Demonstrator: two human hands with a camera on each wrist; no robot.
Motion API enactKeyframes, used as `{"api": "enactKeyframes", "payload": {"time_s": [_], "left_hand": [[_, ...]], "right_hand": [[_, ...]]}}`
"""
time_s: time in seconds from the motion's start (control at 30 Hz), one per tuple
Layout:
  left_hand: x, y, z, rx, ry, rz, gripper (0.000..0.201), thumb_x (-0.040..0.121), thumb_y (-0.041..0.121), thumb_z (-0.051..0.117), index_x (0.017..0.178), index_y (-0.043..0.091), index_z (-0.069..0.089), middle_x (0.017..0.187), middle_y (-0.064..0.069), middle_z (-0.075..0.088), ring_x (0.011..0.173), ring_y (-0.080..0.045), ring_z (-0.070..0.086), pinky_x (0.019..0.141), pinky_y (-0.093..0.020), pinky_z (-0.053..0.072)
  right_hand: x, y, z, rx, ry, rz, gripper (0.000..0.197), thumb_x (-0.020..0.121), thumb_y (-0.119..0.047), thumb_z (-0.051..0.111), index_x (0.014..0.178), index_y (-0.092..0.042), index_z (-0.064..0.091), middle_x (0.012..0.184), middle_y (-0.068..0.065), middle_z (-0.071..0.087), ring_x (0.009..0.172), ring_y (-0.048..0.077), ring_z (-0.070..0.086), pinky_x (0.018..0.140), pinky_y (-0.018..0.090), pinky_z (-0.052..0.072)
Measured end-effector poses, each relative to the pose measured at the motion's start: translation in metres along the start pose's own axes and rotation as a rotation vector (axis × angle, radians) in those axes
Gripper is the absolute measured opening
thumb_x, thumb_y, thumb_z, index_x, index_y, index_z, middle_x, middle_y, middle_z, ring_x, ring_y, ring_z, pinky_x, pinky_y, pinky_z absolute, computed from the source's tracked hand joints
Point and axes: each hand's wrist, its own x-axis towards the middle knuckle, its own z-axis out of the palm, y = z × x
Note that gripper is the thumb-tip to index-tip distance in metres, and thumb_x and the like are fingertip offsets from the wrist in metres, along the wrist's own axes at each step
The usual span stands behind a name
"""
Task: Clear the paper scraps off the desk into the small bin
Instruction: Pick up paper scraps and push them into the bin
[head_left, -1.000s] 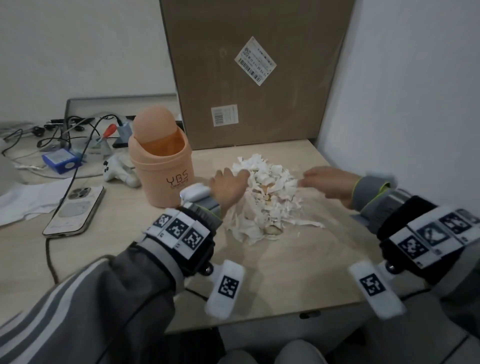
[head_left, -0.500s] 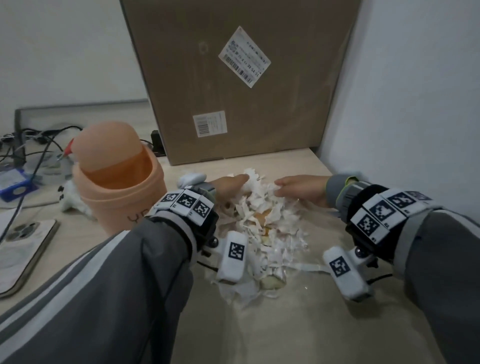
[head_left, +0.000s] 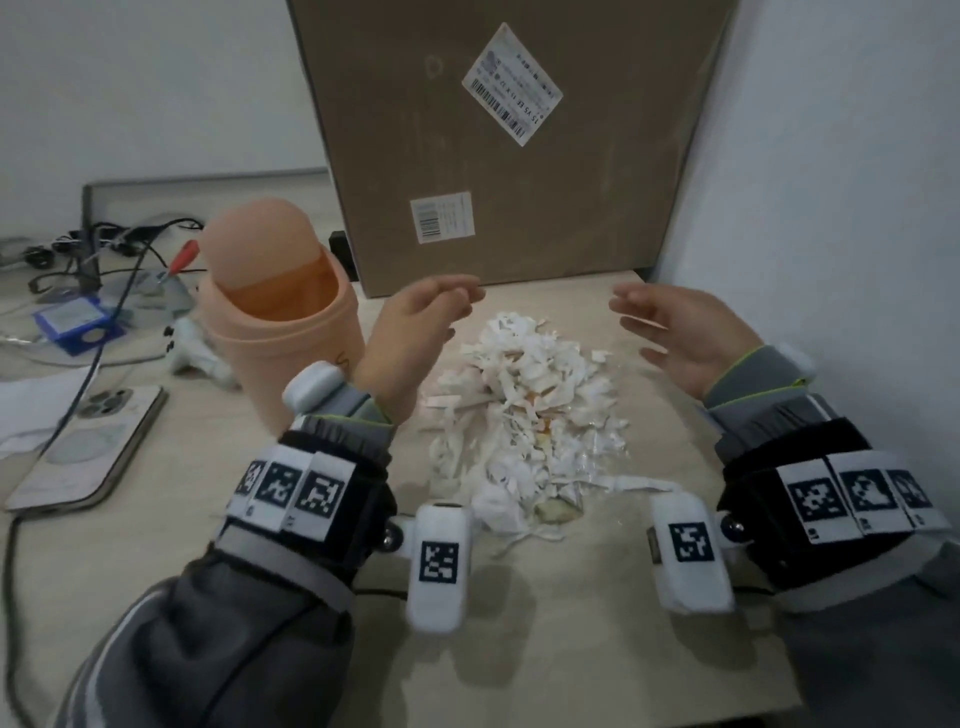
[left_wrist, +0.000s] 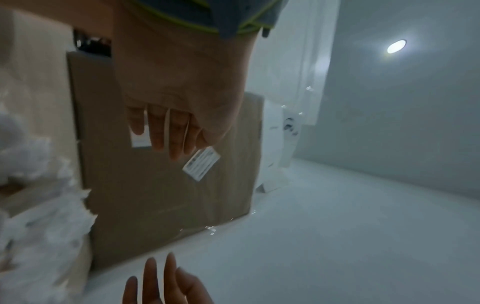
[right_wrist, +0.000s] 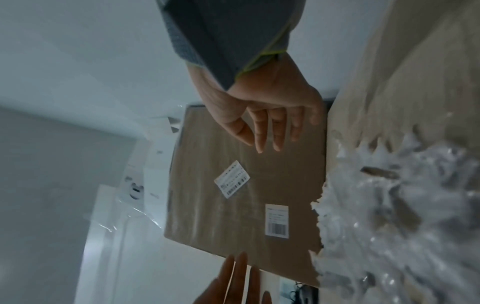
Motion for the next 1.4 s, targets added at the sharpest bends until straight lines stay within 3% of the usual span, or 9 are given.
{"api": "enactKeyframes", "payload": {"time_s": [0.2, 0.43, 0.5, 0.6, 0.7, 0.9, 1.1, 1.27, 1.4], "left_hand": [[-0.035, -0.006, -0.037, -0.036, 0.216, 0.229, 0.022, 0.104, 0.007, 0.054, 0.109, 0.023, 0.067, 0.100, 0.012, 0.073, 0.095, 0.008, 0.068, 0.087, -0.014, 0.054], [-0.039, -0.022, -0.060, 0.088, 0.501, 0.419, 0.016, 0.099, 0.003, 0.059, 0.113, -0.002, 0.066, 0.083, 0.030, 0.071, 0.085, 0.017, 0.063, 0.083, -0.014, 0.049], [-0.039, -0.025, -0.065, 0.172, 0.608, 0.439, 0.024, 0.095, 0.015, 0.062, 0.116, 0.005, 0.067, 0.093, 0.020, 0.067, 0.084, 0.007, 0.062, 0.080, -0.014, 0.049], [-0.039, -0.033, -0.078, 0.332, 0.730, 0.463, 0.045, 0.087, 0.030, 0.065, 0.128, 0.014, 0.060, 0.122, 0.004, 0.058, 0.117, -0.020, 0.057, 0.098, -0.033, 0.047], [-0.039, -0.040, -0.089, 0.451, 0.693, 0.343, 0.088, 0.076, 0.047, 0.072, 0.152, 0.017, 0.037, 0.153, -0.007, 0.037, 0.146, -0.028, 0.031, 0.122, -0.046, 0.027], [-0.032, -0.063, -0.095, 0.330, 0.575, 0.147, 0.148, 0.053, 0.062, 0.086, 0.163, 0.019, -0.003, 0.169, -0.010, 0.004, 0.158, -0.028, 0.005, 0.126, -0.055, 0.015], [-0.019, -0.077, -0.099, 0.216, 0.584, 0.072, 0.145, 0.069, 0.024, 0.095, 0.162, 0.021, -0.016, 0.171, -0.012, -0.001, 0.159, -0.028, 0.010, 0.128, -0.050, 0.017], [-0.016, -0.081, -0.095, 0.218, 0.630, 0.096, 0.140, 0.069, 0.026, 0.095, 0.163, 0.019, -0.009, 0.171, -0.008, 0.010, 0.156, -0.029, 0.020, 0.127, -0.049, 0.023], [-0.016, -0.077, -0.088, 0.198, 0.617, 0.113, 0.143, 0.054, 0.043, 0.083, 0.163, 0.022, -0.006, 0.170, -0.007, 0.017, 0.155, -0.028, 0.025, 0.124, -0.045, 0.027]], "right_hand": [[-0.010, 0.006, 0.006, 0.254, 0.036, -0.065, 0.023, 0.091, -0.016, 0.045, 0.080, -0.025, 0.063, 0.079, -0.012, 0.068, 0.086, 0.004, 0.060, 0.080, 0.028, 0.036], [-0.010, 0.020, 0.020, 0.329, 0.050, -0.164, 0.024, 0.092, -0.013, 0.043, 0.084, -0.024, 0.064, 0.071, -0.012, 0.069, 0.079, 0.004, 0.063, 0.075, 0.026, 0.039], [-0.010, 0.021, 0.025, 0.295, 0.037, -0.204, 0.025, 0.092, -0.011, 0.043, 0.084, -0.023, 0.063, 0.069, -0.011, 0.068, 0.074, 0.004, 0.063, 0.072, 0.024, 0.039], [-0.014, 0.024, 0.027, 0.261, 0.005, -0.264, 0.025, 0.093, -0.009, 0.043, 0.086, -0.022, 0.063, 0.068, -0.010, 0.067, 0.071, 0.004, 0.062, 0.069, 0.023, 0.040], [-0.016, 0.026, 0.026, 0.175, -0.013, -0.323, 0.025, 0.093, -0.009, 0.045, 0.086, -0.023, 0.064, 0.071, -0.009, 0.067, 0.071, 0.005, 0.061, 0.066, 0.021, 0.040], [-0.019, 0.035, 0.026, -0.287, 0.031, -0.445, 0.012, 0.087, -0.010, 0.060, 0.093, -0.018, 0.067, 0.085, 0.001, 0.067, 0.074, 0.008, 0.058, 0.061, 0.008, 0.044], [-0.024, 0.038, 0.024, -0.695, -0.168, -0.375, 0.034, 0.076, -0.042, 0.072, 0.105, -0.027, 0.065, 0.107, -0.004, 0.065, 0.095, 0.013, 0.061, 0.077, 0.022, 0.048], [-0.034, 0.032, 0.019, -0.984, -0.420, -0.223, 0.075, 0.049, -0.075, 0.072, 0.116, -0.044, 0.057, 0.127, -0.011, 0.053, 0.117, 0.012, 0.050, 0.096, 0.034, 0.039], [-0.035, 0.033, 0.016, -1.103, -0.532, -0.152, 0.081, 0.052, -0.060, 0.080, 0.124, -0.049, 0.046, 0.134, -0.014, 0.044, 0.125, 0.011, 0.042, 0.102, 0.033, 0.036]]}}
